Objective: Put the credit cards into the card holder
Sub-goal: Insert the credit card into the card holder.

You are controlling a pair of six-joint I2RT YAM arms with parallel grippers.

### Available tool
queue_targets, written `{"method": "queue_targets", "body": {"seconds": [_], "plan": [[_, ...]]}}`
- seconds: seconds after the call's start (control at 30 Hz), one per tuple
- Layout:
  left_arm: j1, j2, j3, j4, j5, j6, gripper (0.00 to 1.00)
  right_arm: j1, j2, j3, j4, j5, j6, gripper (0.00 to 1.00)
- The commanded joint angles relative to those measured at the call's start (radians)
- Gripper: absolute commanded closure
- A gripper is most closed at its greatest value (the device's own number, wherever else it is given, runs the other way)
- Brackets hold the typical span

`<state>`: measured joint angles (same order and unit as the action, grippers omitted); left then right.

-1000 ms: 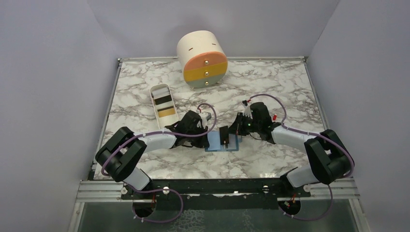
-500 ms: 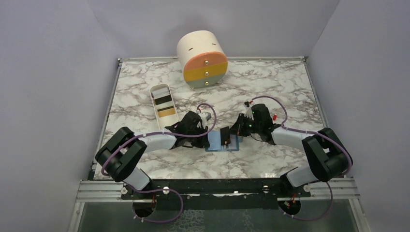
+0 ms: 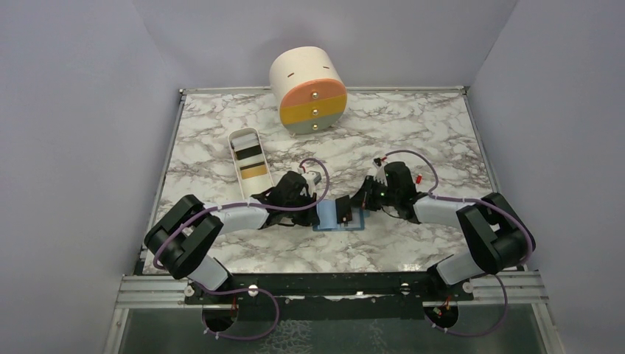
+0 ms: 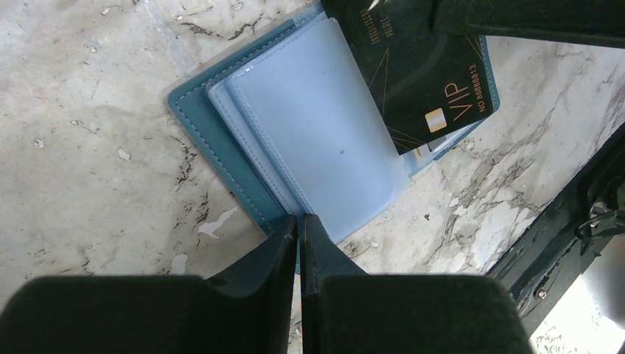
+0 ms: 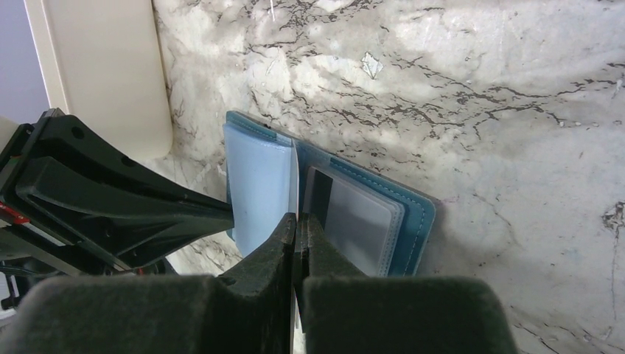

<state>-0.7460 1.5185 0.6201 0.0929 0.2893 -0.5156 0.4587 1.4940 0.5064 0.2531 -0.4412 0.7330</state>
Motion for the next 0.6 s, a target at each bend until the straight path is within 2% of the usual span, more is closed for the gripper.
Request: {"method": "queue_targets", "body": {"seconds": [0.0, 0.3, 0.57], "plan": [[-0.021, 0.002, -0.029, -0.020, -0.039, -0.004, 0.91, 0.004, 0.038, -0.027, 0.047, -0.055, 0.020, 0.99], [-0.027, -0.004, -0.030, -0.026, -0.050, -0.009, 0.91, -0.010, 0.070, -0.052, 0.174, -0.163, 0.080, 0.99], [-0.036, 0.004, -0.029, -0.024, -0.046, -0.034, 0.91, -0.014, 0.099, -0.076, 0.261, -0.178, 0.134, 0.99]]}}
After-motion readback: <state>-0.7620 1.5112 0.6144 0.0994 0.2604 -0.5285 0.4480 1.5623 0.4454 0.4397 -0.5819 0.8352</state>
